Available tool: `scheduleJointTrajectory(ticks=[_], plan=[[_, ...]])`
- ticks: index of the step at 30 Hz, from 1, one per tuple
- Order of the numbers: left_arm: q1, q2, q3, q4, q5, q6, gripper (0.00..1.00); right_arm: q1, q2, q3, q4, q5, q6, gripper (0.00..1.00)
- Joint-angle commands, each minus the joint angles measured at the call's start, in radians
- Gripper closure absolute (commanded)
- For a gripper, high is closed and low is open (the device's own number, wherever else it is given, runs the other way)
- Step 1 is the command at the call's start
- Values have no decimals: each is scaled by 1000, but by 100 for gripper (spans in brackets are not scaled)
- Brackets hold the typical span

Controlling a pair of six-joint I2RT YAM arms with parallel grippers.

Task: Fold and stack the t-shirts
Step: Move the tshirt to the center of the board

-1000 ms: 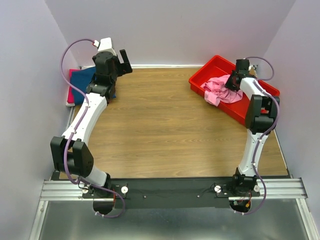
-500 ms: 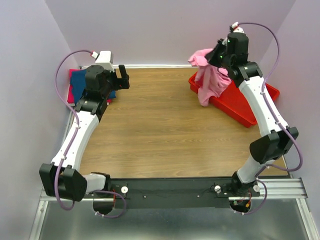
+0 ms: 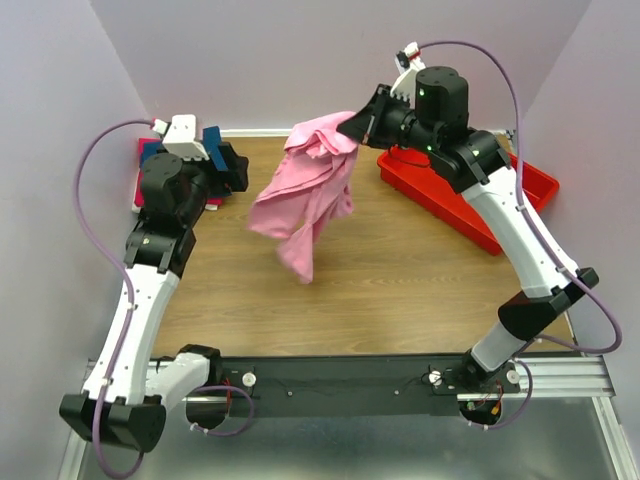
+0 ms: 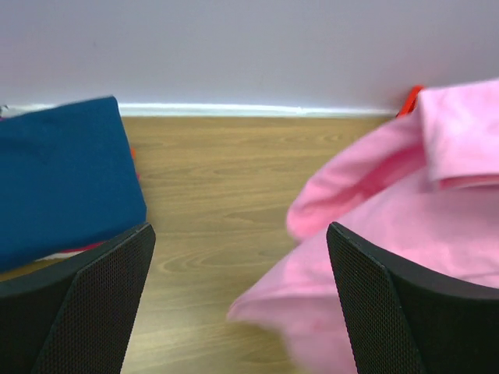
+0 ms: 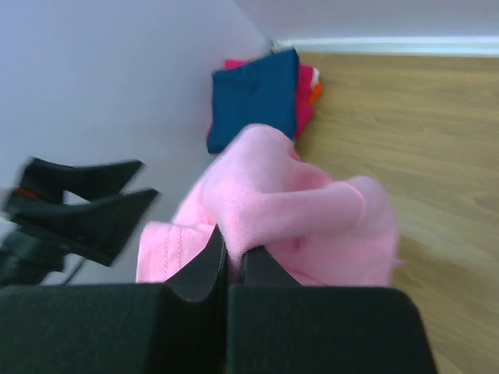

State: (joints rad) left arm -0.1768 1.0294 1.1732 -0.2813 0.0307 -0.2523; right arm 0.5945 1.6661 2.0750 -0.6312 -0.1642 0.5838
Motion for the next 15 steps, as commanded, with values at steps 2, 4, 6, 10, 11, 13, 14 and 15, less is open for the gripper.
scheduleJointTrajectory(ticks=[2,4,6,10,11,13,14,15], plan=[[0,-55,-1,-59,-60,-13,2,-2,-149,-244,-10,78,34,93],[0,-52,0,-111,-80,-5,2,-4,-253,-471,-13,292,89,66],[2,-51,-12,-140,-81,-4,2,-5,-319,-614,-15,452,131,30],[0,-55,-81,-211,-37,-24,2,-5,-370,-805,-16,448,79,0],[0,-58,-117,-220,-5,-31,2,-7,-367,-843,-15,419,67,0],[0,-49,-154,-254,21,-57,2,-5,-342,-877,-15,390,45,0],[0,-43,-187,-265,26,-67,2,-5,-333,-880,-15,350,31,1],[0,-35,-207,-277,32,-77,3,-5,-321,-882,-7,333,18,2]])
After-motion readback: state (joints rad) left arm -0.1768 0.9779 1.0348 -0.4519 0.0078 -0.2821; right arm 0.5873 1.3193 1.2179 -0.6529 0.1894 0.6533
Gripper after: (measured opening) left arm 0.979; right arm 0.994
